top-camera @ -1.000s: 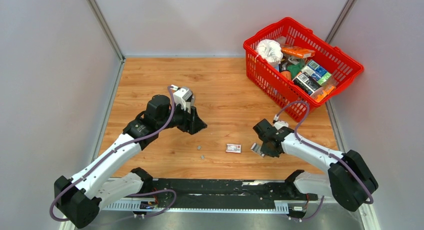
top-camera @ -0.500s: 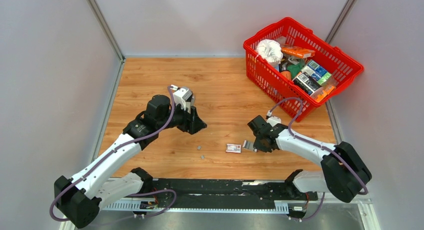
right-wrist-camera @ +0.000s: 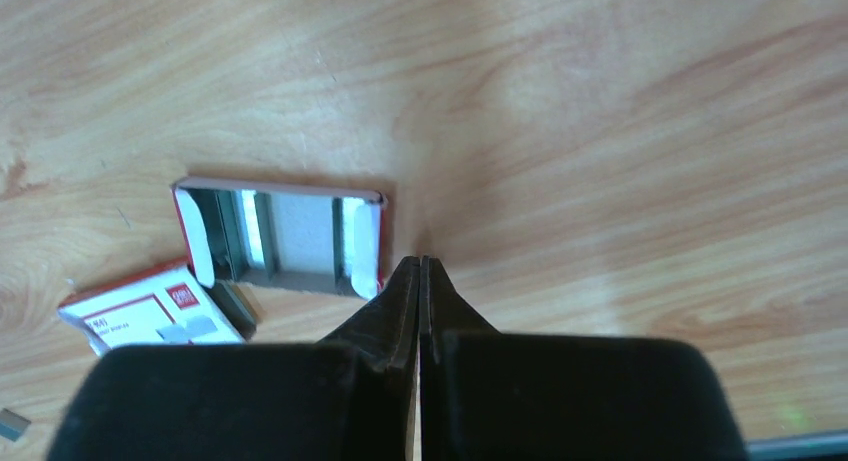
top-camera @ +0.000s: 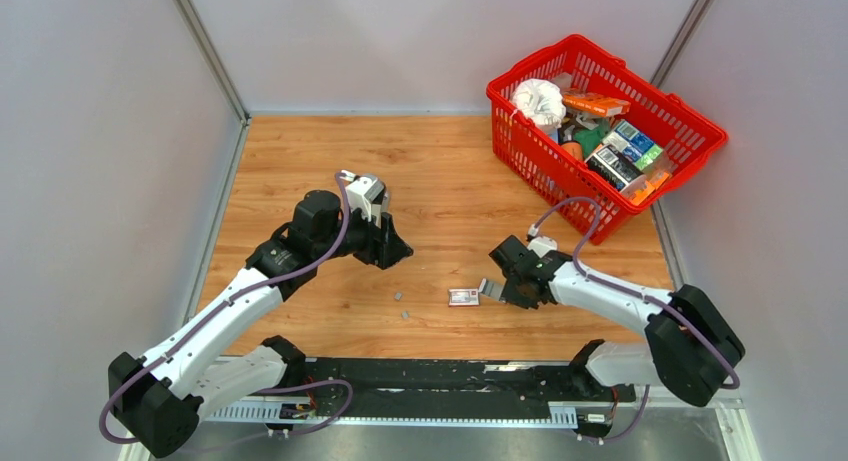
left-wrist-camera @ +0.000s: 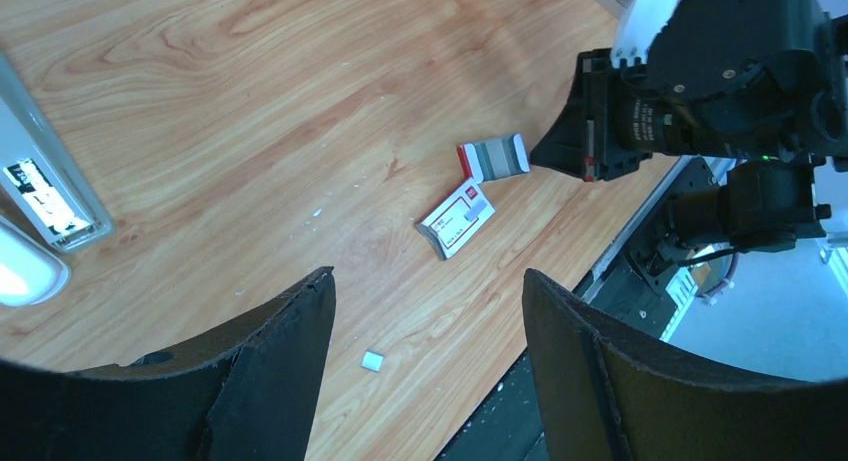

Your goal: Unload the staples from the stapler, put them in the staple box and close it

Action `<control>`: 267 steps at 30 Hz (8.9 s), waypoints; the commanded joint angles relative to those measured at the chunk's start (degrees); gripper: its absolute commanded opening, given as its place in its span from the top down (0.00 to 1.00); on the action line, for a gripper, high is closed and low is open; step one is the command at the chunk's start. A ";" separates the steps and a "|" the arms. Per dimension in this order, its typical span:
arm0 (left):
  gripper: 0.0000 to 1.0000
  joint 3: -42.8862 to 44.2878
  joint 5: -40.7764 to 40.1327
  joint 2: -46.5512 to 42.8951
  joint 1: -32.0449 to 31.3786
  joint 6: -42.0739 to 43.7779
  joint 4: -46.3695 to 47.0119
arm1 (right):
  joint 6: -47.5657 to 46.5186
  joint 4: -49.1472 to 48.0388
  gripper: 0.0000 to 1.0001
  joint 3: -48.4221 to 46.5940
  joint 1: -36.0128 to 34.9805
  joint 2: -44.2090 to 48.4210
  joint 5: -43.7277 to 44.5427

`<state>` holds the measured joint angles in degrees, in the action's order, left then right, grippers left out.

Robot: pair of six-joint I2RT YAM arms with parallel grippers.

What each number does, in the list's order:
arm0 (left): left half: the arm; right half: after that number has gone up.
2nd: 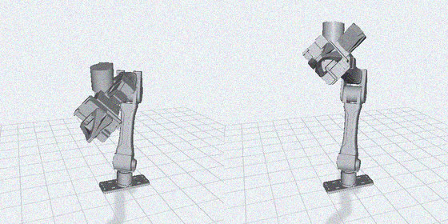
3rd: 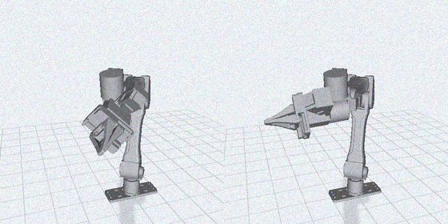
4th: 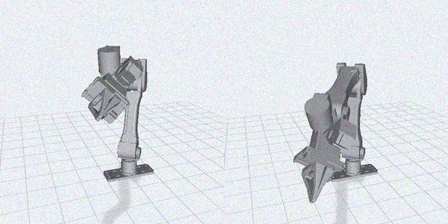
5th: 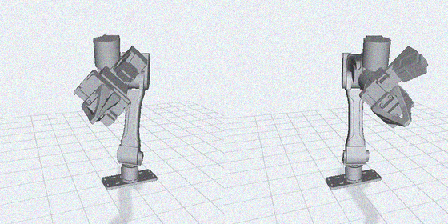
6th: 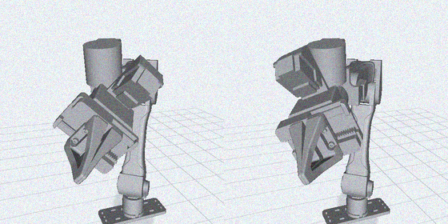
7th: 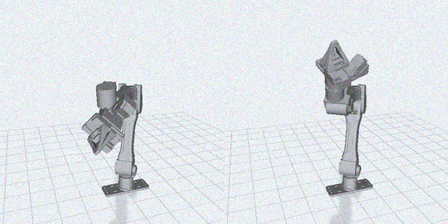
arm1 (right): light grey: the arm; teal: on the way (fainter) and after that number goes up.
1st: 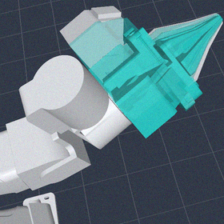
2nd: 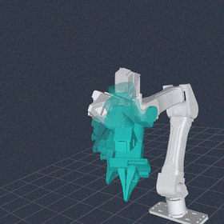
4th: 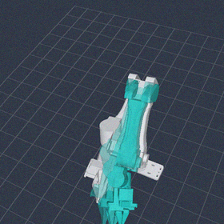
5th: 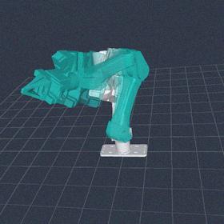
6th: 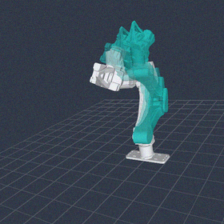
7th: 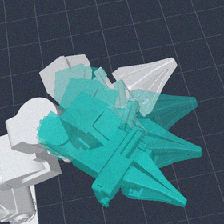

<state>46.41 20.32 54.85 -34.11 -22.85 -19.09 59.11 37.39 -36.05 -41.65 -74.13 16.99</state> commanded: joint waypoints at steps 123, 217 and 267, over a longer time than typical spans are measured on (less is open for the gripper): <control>0.18 1.14 -29.28 -33.67 -0.17 9.32 -19.76 | -15.61 7.53 0.86 -42.62 -29.46 -34.43 4.71; 0.18 0.78 -25.94 -33.49 -0.17 9.84 -19.40 | 4.88 10.51 0.68 -20.10 -8.53 -9.81 14.03; 0.18 0.52 -26.20 -33.93 -0.17 9.67 -19.67 | 16.47 1.90 0.56 -47.18 -24.53 -39.60 0.50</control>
<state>47.07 -6.28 21.17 -34.13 -13.96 -38.96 73.69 40.32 -80.20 -65.39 -112.38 18.24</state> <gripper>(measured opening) 0.821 0.437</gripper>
